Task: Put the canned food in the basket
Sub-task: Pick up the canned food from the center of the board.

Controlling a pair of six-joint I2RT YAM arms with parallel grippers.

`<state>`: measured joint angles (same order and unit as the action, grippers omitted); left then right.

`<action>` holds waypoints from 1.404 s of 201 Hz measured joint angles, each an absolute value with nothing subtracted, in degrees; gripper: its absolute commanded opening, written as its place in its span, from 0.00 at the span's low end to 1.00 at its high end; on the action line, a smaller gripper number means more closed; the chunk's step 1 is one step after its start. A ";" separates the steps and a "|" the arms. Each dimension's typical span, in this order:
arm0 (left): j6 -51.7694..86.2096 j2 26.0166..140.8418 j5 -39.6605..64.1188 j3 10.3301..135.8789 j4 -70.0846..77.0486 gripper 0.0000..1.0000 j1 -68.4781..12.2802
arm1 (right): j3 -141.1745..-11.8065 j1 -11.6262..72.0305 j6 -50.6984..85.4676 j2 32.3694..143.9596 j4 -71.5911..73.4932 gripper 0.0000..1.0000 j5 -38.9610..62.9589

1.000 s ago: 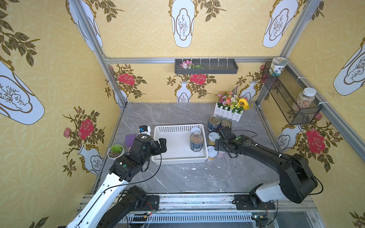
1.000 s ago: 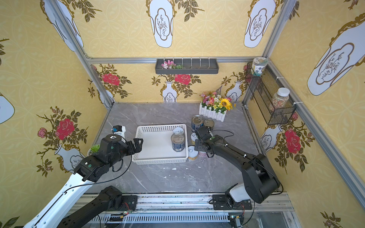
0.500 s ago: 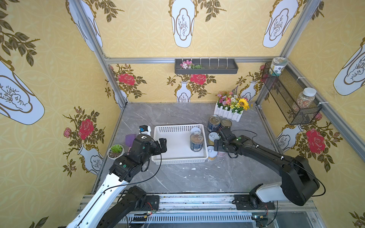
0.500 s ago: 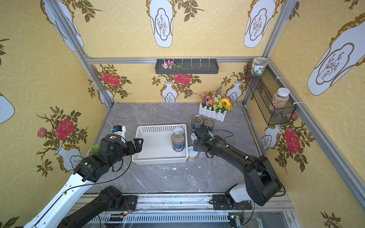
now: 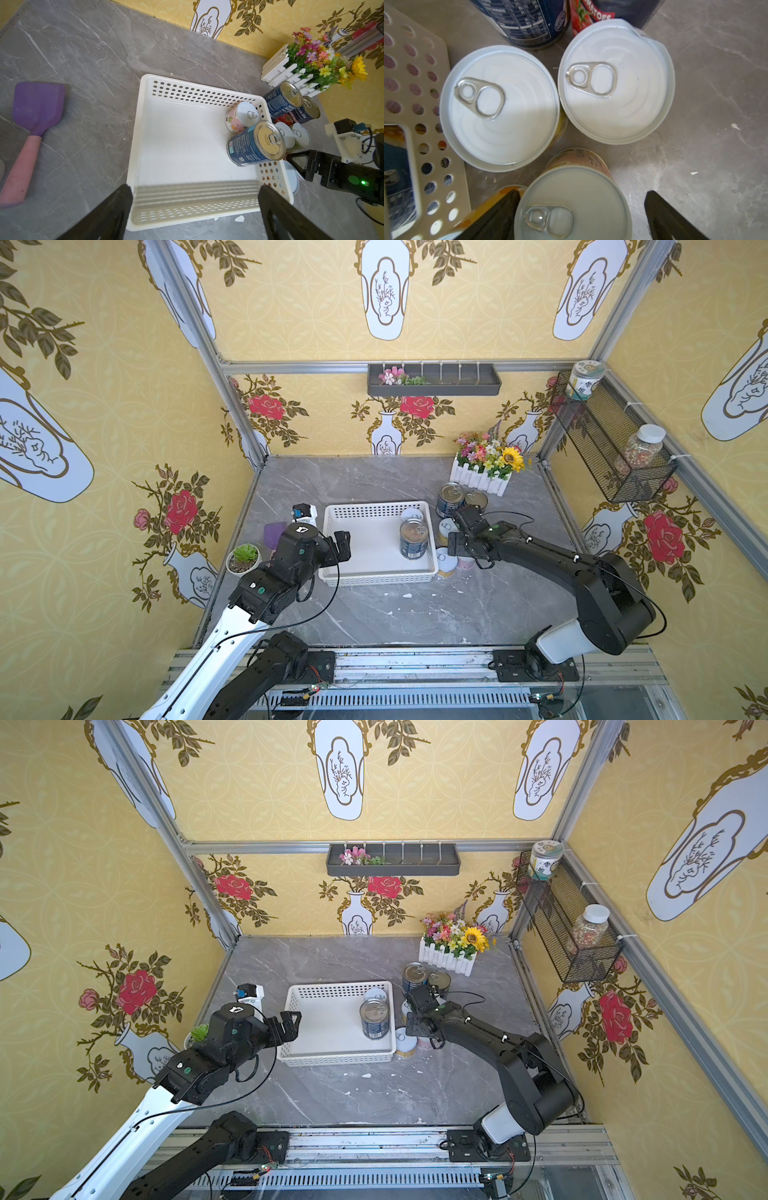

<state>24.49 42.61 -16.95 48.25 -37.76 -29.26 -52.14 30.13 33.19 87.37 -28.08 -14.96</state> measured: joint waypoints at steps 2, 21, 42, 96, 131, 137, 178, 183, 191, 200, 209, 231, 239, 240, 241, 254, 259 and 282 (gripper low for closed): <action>24.49 42.61 -16.95 48.25 -37.76 1.00 -29.26 | -52.18 30.13 33.17 87.44 -28.03 0.93 -14.96; 24.49 42.61 -16.95 48.25 -37.76 1.00 -29.26 | -52.38 30.15 33.17 87.90 -28.05 0.90 -14.98; 24.49 42.61 -16.97 48.25 -37.76 1.00 -29.26 | -52.47 30.26 33.17 88.25 -27.92 0.86 -14.96; 24.49 42.61 -16.97 48.25 -37.76 1.00 -29.26 | -52.47 30.70 33.28 88.29 -28.80 0.73 -15.07; 24.49 42.59 -16.97 48.21 -37.76 1.00 -29.17 | -52.49 31.09 33.36 86.91 -31.46 0.73 -15.16; 24.49 42.59 -16.97 48.21 -37.78 1.00 -29.17 | -52.60 31.31 33.36 86.43 -32.16 0.73 -15.16; 24.49 42.50 -16.95 48.21 -37.76 1.00 -29.17 | -54.54 33.43 34.13 81.30 -36.88 0.73 -16.49; 24.49 42.48 -16.95 48.21 -37.76 1.00 -29.17 | -54.87 33.78 34.24 80.42 -37.63 0.73 -16.88; 24.49 42.39 -16.95 48.21 -37.76 1.00 -29.17 | -55.33 34.37 34.26 79.15 -38.74 0.73 -17.52; 24.49 42.28 -16.93 48.18 -37.76 1.00 -29.17 | -55.88 35.07 34.28 77.73 -40.07 0.73 -18.24; 24.49 42.17 -16.91 48.16 -37.74 1.00 -29.17 | -56.49 35.88 34.48 76.16 -41.43 0.73 -18.79; 24.47 41.91 -16.71 48.07 -37.74 1.00 -29.17 | -57.91 38.63 34.83 72.64 -43.72 0.73 -19.49; 24.47 41.85 -16.71 48.05 -37.74 1.00 -29.17 | -58.46 39.81 35.22 71.55 -44.53 0.73 -19.75; 24.47 41.85 -16.71 48.05 -37.74 1.00 -29.17 | -58.52 39.97 35.29 71.44 -44.64 0.73 -19.79; 24.47 41.82 -16.71 48.05 -37.74 1.00 -29.17 | -58.59 40.10 35.38 71.35 -44.73 0.73 -19.84; 24.47 41.74 -16.71 47.90 -37.71 1.00 -29.17 | -59.55 42.46 35.77 70.04 -46.15 0.73 -20.73; 24.47 41.71 -16.71 47.88 -37.74 1.00 -29.17 | -59.94 43.38 35.90 69.69 -46.68 0.73 -20.97; 24.47 41.67 -16.73 47.86 -37.71 1.00 -29.17 | -61.87 47.68 36.73 69.04 -48.40 0.72 -22.09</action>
